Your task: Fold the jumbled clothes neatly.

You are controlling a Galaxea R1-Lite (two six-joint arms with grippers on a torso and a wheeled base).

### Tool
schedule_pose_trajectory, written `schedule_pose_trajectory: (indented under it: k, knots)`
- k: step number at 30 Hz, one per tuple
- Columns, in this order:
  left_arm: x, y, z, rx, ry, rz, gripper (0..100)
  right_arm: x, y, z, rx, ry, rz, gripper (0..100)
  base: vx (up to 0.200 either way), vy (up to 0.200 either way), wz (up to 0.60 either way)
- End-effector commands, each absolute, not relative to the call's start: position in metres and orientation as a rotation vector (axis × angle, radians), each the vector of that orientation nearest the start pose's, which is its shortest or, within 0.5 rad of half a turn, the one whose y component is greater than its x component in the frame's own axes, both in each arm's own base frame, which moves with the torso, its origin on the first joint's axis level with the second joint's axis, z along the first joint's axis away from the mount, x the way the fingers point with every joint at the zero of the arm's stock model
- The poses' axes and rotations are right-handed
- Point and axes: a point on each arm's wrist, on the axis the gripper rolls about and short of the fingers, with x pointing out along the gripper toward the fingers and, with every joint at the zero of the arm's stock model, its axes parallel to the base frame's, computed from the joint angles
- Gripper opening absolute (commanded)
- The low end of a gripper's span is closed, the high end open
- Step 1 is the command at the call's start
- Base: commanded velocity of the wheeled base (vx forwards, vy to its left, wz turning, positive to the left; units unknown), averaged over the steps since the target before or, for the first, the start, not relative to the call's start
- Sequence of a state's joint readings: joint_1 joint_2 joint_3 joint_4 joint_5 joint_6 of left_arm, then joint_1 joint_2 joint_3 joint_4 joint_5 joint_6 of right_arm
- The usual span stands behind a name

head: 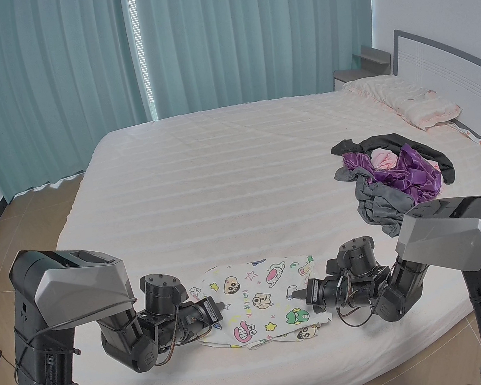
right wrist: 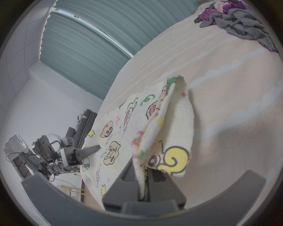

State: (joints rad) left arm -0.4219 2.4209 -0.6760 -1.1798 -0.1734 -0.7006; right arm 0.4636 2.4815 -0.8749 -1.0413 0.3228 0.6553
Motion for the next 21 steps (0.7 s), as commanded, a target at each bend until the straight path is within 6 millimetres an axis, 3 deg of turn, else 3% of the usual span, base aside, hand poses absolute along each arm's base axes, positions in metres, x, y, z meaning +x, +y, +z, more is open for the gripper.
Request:
schedule_pose_trajectory:
  k: [1,7,21]
  knots:
    - [0.3226,-0.1490,-0.0405,-0.595,0.742,-0.350,0,0.3466,0.1824,-0.0469,0.580,0.798,0.547,0,0.000,0.000,0.00]
    - [0.3223,-0.1488,-0.0407,-0.595,0.743,-0.346,0,0.3469,0.1838,-0.0454,0.605,0.789,0.543,0,0.000,0.000,0.00]
    - [0.3219,-0.1485,-0.0403,-0.597,0.741,-0.345,0,0.3460,0.1833,-0.0440,0.620,0.781,0.540,0,0.000,-0.200,0.00]
